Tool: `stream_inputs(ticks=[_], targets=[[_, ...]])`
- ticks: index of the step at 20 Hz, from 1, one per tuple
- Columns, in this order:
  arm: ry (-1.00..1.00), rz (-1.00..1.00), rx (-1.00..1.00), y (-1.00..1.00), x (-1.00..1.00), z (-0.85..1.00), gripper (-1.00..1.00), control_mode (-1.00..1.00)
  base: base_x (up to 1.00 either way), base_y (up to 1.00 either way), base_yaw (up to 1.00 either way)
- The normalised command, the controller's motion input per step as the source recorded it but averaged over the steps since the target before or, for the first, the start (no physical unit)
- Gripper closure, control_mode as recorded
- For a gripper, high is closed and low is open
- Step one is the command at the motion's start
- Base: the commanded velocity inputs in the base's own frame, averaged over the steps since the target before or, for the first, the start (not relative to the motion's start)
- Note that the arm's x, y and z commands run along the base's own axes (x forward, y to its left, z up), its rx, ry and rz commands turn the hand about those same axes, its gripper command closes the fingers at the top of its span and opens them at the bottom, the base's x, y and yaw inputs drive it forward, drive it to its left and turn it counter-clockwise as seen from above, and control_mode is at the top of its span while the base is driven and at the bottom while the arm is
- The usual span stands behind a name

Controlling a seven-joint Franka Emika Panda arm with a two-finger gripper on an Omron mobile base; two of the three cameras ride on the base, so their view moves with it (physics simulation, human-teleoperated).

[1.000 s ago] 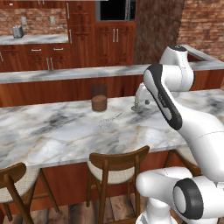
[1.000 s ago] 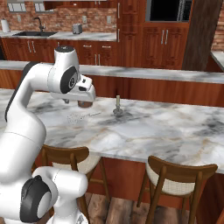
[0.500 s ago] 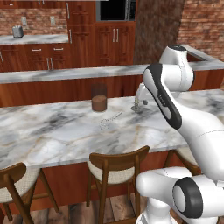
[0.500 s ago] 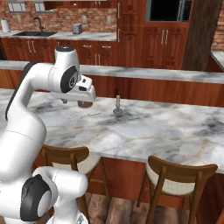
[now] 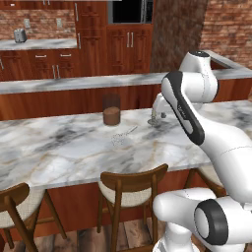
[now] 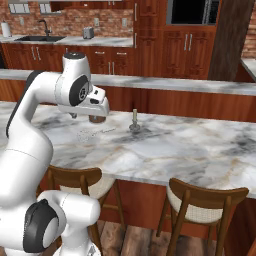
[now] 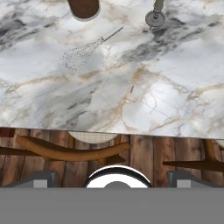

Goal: Pick the candle and jar from the dining table and place them in the open cabinet. Close the cabinet after placing the objects.

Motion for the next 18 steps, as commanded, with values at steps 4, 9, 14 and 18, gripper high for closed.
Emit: stream_inputs(ticks=[4,9,14,18], targets=[[0.00,0.00,0.00,0.00,-0.01,0.00,-1.00,-1.00,0.00,0.00,0.00],[-0.01,-0.02,0.00,0.38,0.15,0.00,-1.00,-1.00,0.00,0.00,0.00],[0.01,-0.01,0.00,0.33,0.28,0.11,-1.00,-1.00,0.00,0.00,0.00],[0.03,-0.01,0.00,0.05,0.22,0.29,-1.00,-1.00,0.00,0.00,0.00]])
